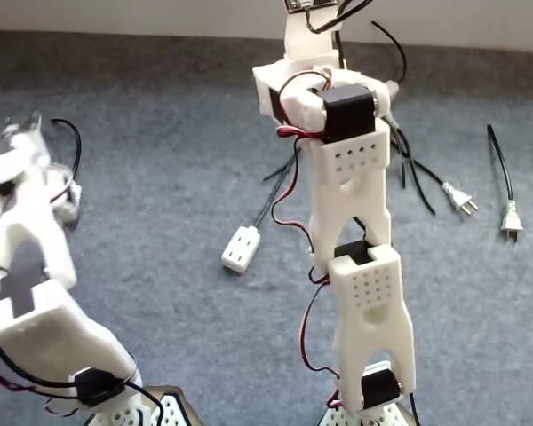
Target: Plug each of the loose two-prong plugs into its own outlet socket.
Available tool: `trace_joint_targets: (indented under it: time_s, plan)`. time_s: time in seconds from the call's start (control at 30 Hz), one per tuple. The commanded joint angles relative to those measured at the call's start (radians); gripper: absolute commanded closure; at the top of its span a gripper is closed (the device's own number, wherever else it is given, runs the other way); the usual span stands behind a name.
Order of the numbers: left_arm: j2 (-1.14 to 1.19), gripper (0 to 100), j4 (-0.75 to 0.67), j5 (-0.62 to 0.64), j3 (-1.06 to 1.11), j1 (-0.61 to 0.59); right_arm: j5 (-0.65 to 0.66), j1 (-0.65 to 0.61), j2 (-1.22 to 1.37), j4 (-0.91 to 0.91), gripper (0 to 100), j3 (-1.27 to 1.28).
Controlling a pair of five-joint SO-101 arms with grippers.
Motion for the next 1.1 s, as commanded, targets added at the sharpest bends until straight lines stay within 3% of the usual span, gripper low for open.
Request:
trace_joint_targets:
  time_s: [0.0,0.23,0.37,0.5,0.67,0.8,1.07]
  plan:
    - [-0.019,99,0.12,0.201,-0.196,0.139,0.011,0.07,-0.096,0.036,67.4,-0.077]
    - [-0.056,99,0.334,0.359,-0.522,0.46,0.006,0.128,-0.113,0.021,67.4,-0.073]
    - [-0.209,99,0.344,0.371,-0.661,0.596,0.002,0.128,-0.108,0.005,67.4,-0.065]
    - [-0.363,99,0.311,0.391,-0.699,0.659,0.002,0.136,-0.108,0.012,67.4,-0.061]
    - [-0.483,99,0.279,0.694,-0.545,0.608,0.002,0.145,-0.116,-0.031,67.4,0.117]
    - [-0.573,99,0.241,0.836,-0.364,0.613,0.002,0.145,-0.117,-0.047,67.4,0.209]
    - [-1.0,99,-0.069,0.896,0.11,0.615,-0.015,0.125,-0.116,-0.051,67.4,0.217]
